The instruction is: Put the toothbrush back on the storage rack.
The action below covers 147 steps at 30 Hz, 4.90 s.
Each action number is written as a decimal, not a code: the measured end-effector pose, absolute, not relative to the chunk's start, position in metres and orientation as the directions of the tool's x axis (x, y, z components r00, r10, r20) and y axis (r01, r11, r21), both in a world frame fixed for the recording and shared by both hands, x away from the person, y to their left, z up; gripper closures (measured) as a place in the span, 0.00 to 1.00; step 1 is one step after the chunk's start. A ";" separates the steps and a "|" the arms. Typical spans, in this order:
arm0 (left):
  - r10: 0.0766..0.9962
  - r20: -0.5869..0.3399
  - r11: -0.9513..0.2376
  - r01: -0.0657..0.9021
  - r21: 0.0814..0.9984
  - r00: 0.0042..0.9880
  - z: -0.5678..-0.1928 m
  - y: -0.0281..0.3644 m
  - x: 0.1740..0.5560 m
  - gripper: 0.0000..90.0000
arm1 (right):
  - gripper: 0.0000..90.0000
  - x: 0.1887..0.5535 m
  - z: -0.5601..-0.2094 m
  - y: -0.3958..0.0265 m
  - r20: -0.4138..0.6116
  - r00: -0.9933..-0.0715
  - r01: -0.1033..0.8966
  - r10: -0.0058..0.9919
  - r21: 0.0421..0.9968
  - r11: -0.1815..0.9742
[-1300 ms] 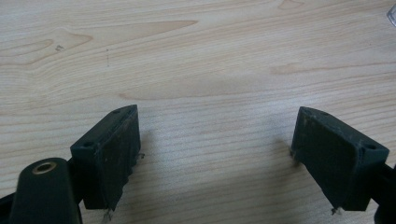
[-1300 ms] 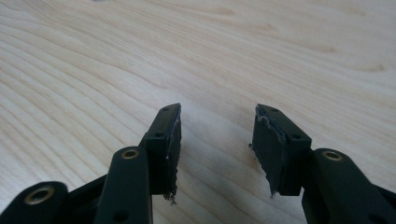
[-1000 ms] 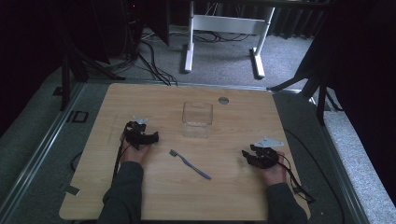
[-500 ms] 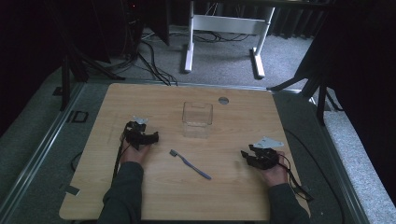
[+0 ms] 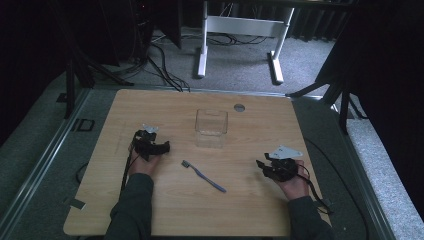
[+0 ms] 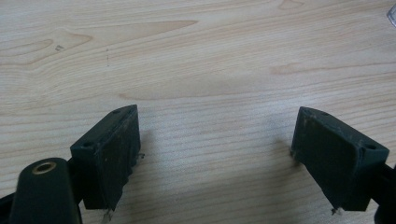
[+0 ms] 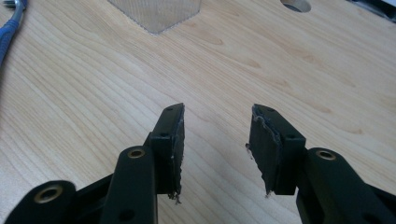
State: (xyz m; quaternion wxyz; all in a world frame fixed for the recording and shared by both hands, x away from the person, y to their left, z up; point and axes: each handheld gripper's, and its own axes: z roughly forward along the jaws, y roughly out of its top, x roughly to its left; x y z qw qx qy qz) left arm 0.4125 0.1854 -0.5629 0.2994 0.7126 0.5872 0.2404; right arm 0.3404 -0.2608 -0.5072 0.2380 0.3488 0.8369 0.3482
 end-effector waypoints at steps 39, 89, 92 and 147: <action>0.981 -0.009 -0.131 0.693 0.709 0.195 -0.563 0.185 0.412 0.17 | 0.60 0.322 -0.466 -0.219 -0.200 -0.680 0.346 0.705 0.760 0.550; 0.980 -0.009 -0.133 0.692 0.709 0.198 -0.563 0.186 0.413 0.17 | 0.65 0.326 -0.445 -0.139 -0.210 -0.788 0.284 0.579 0.710 0.644; 0.980 -0.009 -0.134 0.692 0.709 0.199 -0.563 0.186 0.413 0.17 | 0.65 0.328 -0.444 -0.135 -0.210 -0.794 0.279 0.570 0.708 0.649; 0.979 -0.010 -0.137 0.691 0.710 0.203 -0.563 0.186 0.413 0.17 | 0.69 0.358 -0.461 -0.067 -0.131 -0.872 0.315 0.471 0.587 0.746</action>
